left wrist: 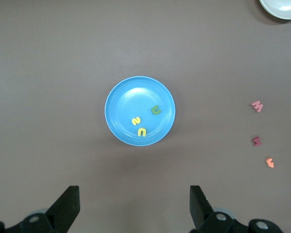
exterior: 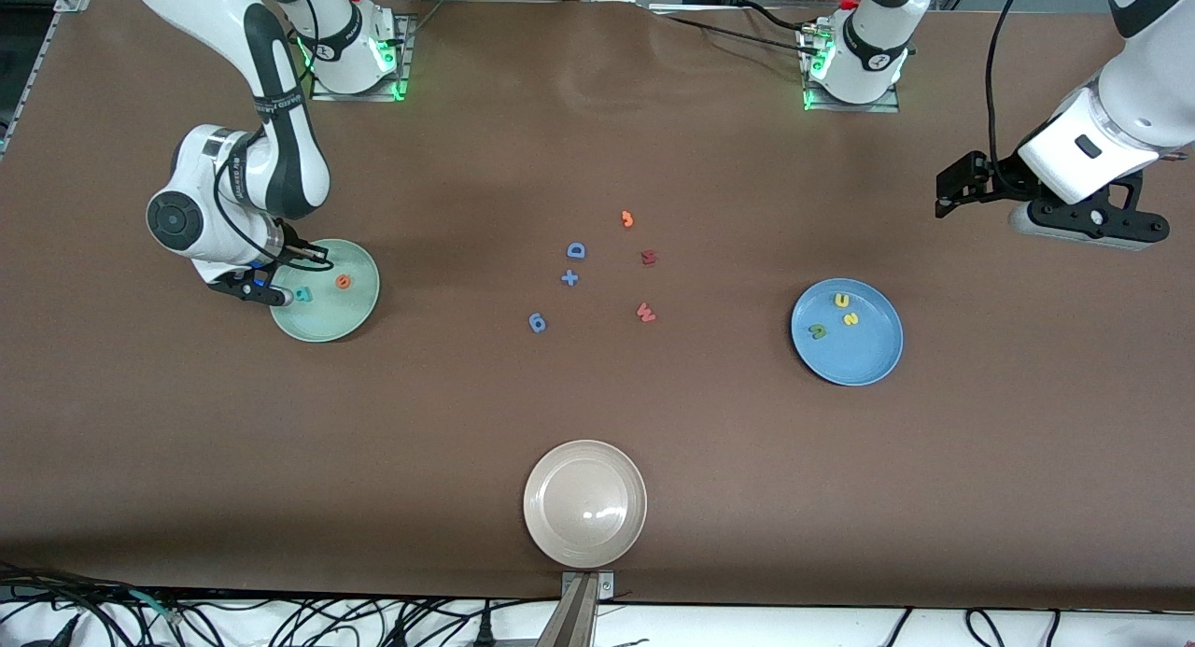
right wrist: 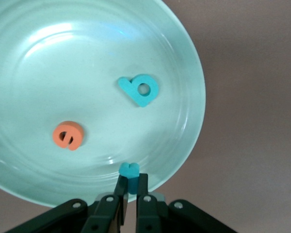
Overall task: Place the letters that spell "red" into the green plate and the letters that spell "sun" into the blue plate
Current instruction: 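Carry the teal letter onto the green plate and open the right gripper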
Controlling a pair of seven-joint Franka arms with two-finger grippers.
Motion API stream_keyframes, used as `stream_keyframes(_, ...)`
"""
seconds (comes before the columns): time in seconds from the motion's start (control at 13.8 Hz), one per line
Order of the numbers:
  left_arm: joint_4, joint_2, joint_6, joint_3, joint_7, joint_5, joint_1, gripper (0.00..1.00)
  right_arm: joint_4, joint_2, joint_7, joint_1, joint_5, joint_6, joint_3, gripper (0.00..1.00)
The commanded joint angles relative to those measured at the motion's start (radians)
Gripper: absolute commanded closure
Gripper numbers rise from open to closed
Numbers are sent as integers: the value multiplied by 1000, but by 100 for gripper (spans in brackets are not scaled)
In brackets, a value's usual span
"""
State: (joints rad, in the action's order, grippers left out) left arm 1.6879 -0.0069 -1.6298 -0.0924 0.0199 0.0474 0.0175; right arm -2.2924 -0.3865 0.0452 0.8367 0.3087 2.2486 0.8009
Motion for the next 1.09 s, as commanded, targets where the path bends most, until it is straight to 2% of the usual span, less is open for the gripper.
stream_keyframes(0.0, -33, 13, 30, 2, -9, -15, 5, 0, -12, -17, -22, 1, 10, 42, 6, 100)
stream_keyframes(0.14, -34, 13, 30, 0, -9, -15, 6, 0, -12, -25, -22, -1, 16, 51, 6, 100)
stream_keyframes(0.22, -34, 13, 30, 0, -9, -15, 6, 0, -10, -23, -22, -1, 27, 51, 4, 94)
stream_keyframes(0.36, -34, 13, 30, 0, -9, -15, 6, 0, -9, -25, -22, 1, 33, 51, 1, 65)
stream_keyframes(0.43, -34, 13, 30, 0, -9, -15, 6, 0, -9, -25, -22, 1, 38, 51, 1, 44)
stream_keyframes(0.51, -34, 13, 30, -1, -9, -17, 6, 0, -9, -25, -22, 1, 55, 51, 1, 31)
stream_keyframes(0.8, -34, 13, 31, 0, -9, -17, 6, 0, 7, -3, -8, 9, 59, 36, 0, 5)
stream_keyframes(0.94, -34, 13, 31, -1, -9, -17, 6, 0, 54, 18, -14, 9, 59, -13, 6, 2)
stream_keyframes(1.01, -34, 13, 31, -1, -9, -17, 6, 0, 103, 23, -7, 9, 58, -85, 7, 2)
